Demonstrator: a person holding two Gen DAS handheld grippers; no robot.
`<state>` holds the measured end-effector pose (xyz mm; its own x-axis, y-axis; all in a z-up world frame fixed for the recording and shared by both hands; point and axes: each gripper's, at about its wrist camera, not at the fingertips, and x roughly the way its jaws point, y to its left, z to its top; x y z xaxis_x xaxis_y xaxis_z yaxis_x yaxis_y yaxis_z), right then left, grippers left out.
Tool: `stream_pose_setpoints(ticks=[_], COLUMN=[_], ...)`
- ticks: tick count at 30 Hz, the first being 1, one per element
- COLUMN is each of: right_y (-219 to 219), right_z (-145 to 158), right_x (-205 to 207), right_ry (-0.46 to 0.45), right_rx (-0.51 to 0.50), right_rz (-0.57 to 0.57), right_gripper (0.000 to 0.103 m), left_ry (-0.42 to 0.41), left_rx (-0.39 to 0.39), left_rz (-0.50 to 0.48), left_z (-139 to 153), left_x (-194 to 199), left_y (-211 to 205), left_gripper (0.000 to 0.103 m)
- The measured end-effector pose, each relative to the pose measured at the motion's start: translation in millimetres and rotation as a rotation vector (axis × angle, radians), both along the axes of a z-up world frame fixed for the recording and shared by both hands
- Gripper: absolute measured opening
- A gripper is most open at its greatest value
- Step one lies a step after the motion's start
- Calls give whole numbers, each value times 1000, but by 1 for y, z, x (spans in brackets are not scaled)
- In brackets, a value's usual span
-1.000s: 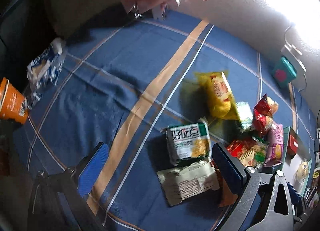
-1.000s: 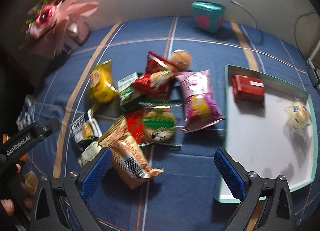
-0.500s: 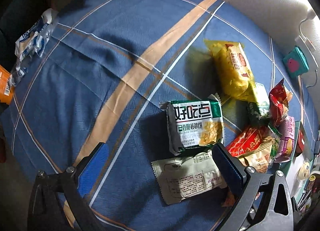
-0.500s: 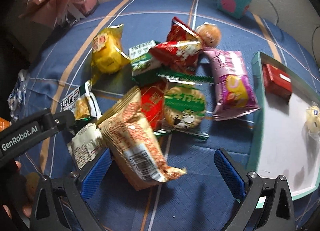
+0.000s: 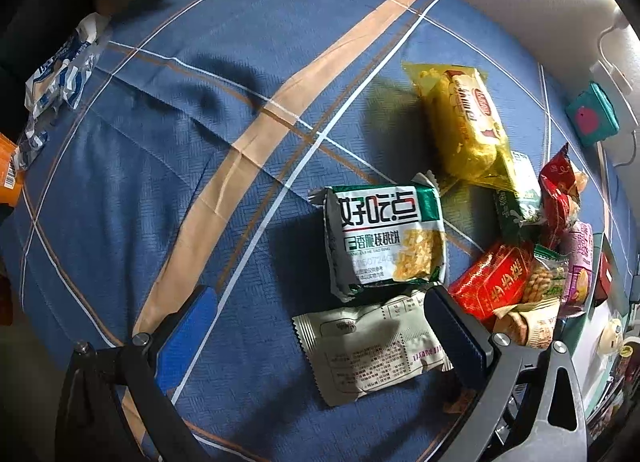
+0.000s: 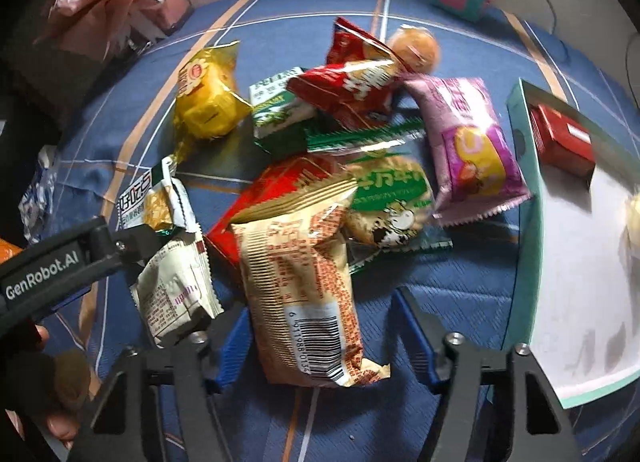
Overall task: Organize snacks
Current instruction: 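Grasp the white sachet with left tool while right tool grasps the tan wafer bag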
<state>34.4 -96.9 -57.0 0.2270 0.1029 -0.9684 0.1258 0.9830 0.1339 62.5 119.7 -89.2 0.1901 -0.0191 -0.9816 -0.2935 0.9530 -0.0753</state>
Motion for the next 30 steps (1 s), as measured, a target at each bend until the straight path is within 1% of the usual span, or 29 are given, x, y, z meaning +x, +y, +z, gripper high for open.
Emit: stream_pose_setpoints(ticks=[3, 8, 12, 15, 20, 23, 28, 30], right_y=[-11, -18, -27, -41, -53, -60, -66, -67], right_z=[0, 1, 0, 2, 3, 5, 2, 0], right_x=[-6, -13, -23, -31, -37, -42, -48, -47], right_ry=[18, 29, 43, 49, 54, 58, 60, 66], right_rx=[14, 11, 3, 12, 6, 11, 16, 19], right_rz=[-10, -24, -49, -68, -88, -92, -95, -102], right_gripper=[67, 66, 66, 66, 66, 66, 66, 66], left_ry=[5, 15, 5, -2, -16, -39, -23, -17], left_rx=[-4, -13, -17, -47, -134, -132, -141, -137], left_rz=[-22, -80, -90, -102, -120, -136, -172, -183], left_z=[0, -1, -3, -5, -10, -11, -9, -9], left_x=[-2, -3, -2, -2, 0, 2, 2, 0], left_y=[-7, -24, -37, -40, -48, -57, -71, -75], left_gripper=[103, 103, 103, 103, 103, 103, 102, 98])
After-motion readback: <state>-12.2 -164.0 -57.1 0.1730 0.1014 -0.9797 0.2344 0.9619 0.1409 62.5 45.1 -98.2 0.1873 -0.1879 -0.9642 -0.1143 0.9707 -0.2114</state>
